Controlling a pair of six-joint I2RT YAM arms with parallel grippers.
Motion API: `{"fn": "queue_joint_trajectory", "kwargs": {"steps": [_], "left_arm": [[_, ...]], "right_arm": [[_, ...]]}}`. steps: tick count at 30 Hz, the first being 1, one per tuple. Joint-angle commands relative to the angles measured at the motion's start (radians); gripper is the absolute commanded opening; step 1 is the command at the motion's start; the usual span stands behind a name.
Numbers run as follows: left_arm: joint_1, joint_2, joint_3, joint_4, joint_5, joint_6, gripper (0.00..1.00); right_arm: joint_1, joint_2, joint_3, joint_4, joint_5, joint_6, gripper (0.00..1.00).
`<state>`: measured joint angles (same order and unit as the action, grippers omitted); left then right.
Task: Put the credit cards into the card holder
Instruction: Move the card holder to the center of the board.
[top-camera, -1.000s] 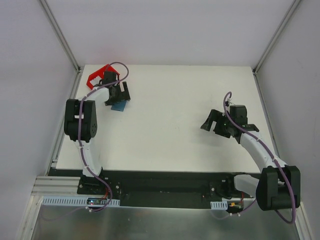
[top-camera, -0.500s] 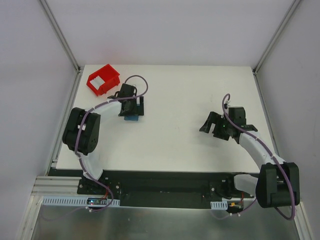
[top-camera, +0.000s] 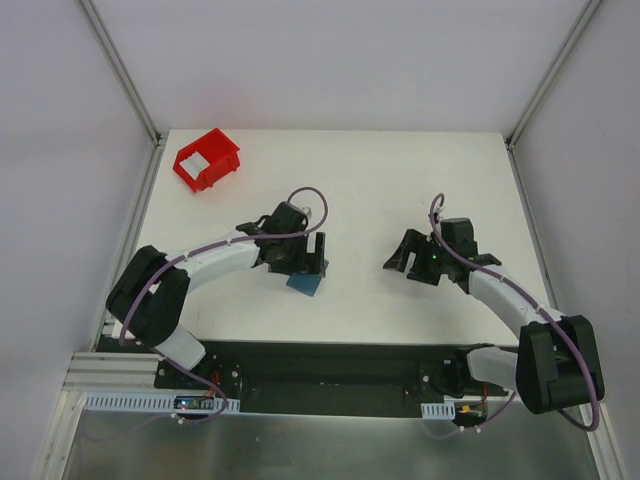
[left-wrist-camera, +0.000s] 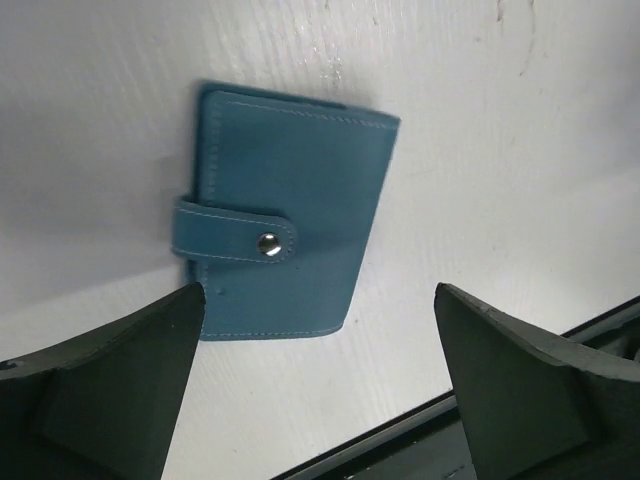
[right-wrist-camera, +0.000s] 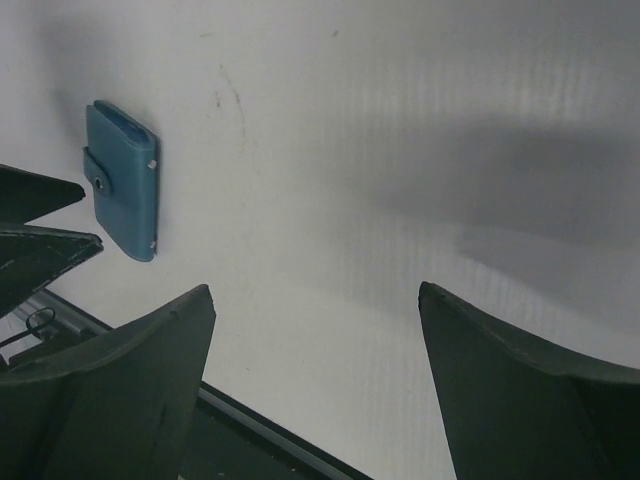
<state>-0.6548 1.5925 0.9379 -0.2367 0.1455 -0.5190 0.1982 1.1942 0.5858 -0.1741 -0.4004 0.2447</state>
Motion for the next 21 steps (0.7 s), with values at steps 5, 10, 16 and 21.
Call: {"fn": "queue_joint_trajectory", "kwargs": {"steps": [5,10,16,21], "left_arm": [[0.047,-0.166,0.022,-0.049,-0.066,0.013,0.99],[0.141,-0.089,0.03,-0.049,0.04,0.019,0.98],[0.135,-0.083,-0.086,0.006,0.111,-0.013,0.98],[0.133,-0.138,-0.215,0.132,0.166,-0.073,0.95]], "right_arm": [[0.19,0.061,-0.032,0.222,0.014,0.227,0.74],[0.334,0.111,-0.058,0.361,0.057,0.376,0.68],[0.4,0.284,-0.029,0.508,0.037,0.493,0.62],[0.414,0.404,0.051,0.559,0.014,0.524,0.56]]}}
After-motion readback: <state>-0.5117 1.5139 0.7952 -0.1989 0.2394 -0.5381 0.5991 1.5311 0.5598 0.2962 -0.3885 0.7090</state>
